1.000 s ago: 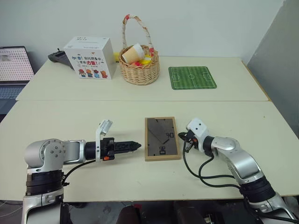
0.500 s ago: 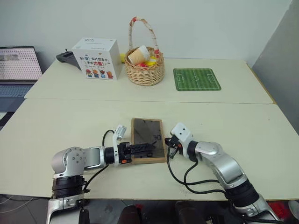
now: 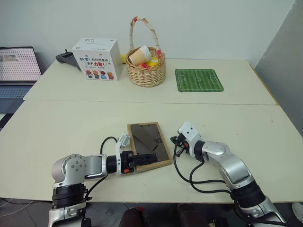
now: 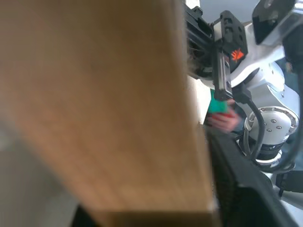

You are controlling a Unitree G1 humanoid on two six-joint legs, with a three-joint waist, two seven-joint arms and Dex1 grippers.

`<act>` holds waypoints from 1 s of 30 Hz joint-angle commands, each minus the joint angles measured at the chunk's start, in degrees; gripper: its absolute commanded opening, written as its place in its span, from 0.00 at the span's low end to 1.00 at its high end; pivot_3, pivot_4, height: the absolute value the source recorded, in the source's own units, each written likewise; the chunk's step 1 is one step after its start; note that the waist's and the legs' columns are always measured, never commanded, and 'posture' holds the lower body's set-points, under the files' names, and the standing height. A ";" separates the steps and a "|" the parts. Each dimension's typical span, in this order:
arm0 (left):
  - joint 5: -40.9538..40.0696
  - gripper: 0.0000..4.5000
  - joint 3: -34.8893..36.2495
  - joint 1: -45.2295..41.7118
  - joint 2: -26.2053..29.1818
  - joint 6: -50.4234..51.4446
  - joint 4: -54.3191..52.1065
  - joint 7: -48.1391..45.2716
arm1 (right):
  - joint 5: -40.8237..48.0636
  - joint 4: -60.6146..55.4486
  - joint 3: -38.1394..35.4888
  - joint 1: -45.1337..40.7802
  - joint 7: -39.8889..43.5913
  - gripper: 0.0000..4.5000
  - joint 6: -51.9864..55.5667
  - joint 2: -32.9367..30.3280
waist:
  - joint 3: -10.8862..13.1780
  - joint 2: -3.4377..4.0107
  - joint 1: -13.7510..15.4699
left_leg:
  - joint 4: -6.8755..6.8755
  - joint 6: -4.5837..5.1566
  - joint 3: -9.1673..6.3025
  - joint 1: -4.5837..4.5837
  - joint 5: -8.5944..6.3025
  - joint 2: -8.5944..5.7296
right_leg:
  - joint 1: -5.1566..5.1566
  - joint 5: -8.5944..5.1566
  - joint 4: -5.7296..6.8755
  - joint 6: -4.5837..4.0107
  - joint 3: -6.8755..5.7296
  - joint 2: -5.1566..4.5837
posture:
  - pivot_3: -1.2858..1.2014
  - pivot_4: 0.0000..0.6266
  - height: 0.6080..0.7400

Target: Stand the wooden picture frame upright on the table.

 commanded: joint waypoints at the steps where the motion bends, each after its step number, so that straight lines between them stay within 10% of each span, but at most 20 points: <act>1: -4.93 0.23 2.86 -1.91 0.41 0.37 -2.37 1.33 | 0.06 0.24 -4.46 -1.50 -0.59 0.00 -0.86 -2.03 | 0.03 -0.02 0.00 | 0.00 0.00 -0.03 -0.02 0.00 -0.02 | 0.00 0.00 0.00 0.00 -0.02 -0.01 | 0.52 0.24 1.00; 6: -5.35 0.19 2.50 -5.24 2.66 -0.41 -2.82 2.31 | 11.25 -4.37 -13.11 -5.32 4.83 0.00 4.95 -2.30 | 0.10 -0.04 -0.05 | 0.00 0.00 -0.11 -0.06 0.00 -0.04 | -0.01 0.00 0.00 0.00 -0.09 -0.02 | 0.52 0.24 1.00; 11: 3.58 0.19 -13.46 -6.97 13.38 -16.42 -5.21 -10.08 | 30.57 -7.70 -18.53 -15.05 15.15 0.21 18.29 -3.15 | 0.53 0.05 -0.55 | -0.09 -0.19 -0.38 -0.23 0.13 -0.03 | -0.13 0.00 0.01 -0.08 -0.56 -0.01 | 0.52 0.24 1.00; 25: 15.35 0.19 -23.08 -13.28 15.74 -37.27 0.49 -21.29 | 27.73 4.74 -10.31 -24.77 18.02 0.95 11.90 -0.59 | 0.50 0.04 -0.16 | 0.03 -0.11 -0.63 -0.81 0.12 -0.07 | -0.44 -0.03 -0.11 -0.13 -0.92 -0.09 | 0.52 0.24 1.00; 30: 15.73 0.19 -22.83 -13.53 15.49 -37.29 0.86 -21.93 | 29.49 2.57 -9.98 -25.35 18.40 0.98 12.71 1.15 | 0.50 0.04 -0.18 | 0.04 -0.09 -0.64 -0.89 0.13 -0.06 | -0.52 -0.04 -0.04 -0.13 -0.94 -0.10 | 0.52 0.24 1.00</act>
